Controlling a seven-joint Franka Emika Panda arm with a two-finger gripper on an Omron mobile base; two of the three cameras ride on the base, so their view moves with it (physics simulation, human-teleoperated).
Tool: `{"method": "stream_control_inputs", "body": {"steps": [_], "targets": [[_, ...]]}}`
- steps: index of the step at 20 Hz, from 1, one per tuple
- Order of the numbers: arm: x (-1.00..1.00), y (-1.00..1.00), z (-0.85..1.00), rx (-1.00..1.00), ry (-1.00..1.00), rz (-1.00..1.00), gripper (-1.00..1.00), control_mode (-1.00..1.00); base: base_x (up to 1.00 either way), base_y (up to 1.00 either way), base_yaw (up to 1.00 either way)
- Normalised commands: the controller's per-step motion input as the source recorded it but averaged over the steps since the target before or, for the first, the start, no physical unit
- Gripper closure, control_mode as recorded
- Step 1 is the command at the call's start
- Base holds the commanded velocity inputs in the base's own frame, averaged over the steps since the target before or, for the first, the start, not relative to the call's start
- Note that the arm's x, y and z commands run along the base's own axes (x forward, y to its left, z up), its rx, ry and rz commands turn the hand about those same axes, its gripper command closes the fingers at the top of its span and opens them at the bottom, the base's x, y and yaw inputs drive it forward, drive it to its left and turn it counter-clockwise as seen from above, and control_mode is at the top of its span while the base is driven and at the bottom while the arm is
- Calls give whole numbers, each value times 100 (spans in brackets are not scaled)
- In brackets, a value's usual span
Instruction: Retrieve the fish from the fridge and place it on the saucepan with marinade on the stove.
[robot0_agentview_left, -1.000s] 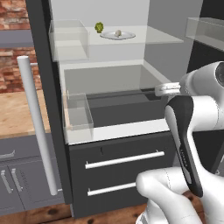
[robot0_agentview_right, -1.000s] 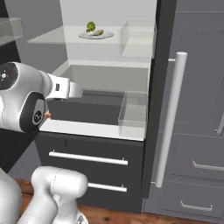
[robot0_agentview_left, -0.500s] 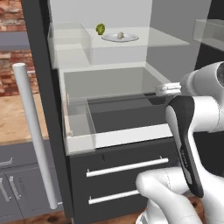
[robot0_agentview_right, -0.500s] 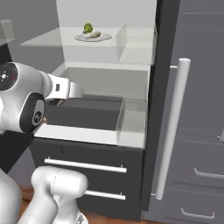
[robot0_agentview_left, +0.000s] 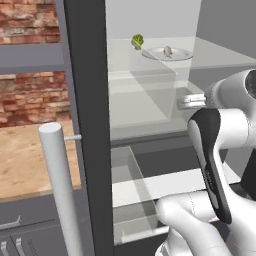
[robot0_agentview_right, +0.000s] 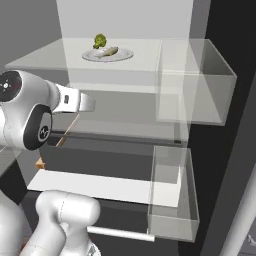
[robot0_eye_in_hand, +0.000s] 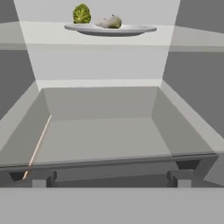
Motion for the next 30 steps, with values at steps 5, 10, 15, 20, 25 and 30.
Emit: {"method": "stream_control_inputs", "body": {"steps": [5,10,15,20,25,30], "targets": [[0,0,0,0,0,0,-100,100,67,15,0],[0,0,0,0,0,0,-100,100,98,-9,2],[0,0,0,0,0,0,-100,100,70,-32,7],[0,0,0,0,0,0,-100,100,29,-1,-2],[0,-15,65,2,2,-11,-100,-100,0,-3,-2],[0,-3,98,0,0,-6,-100,-100,0,0,0]]}}
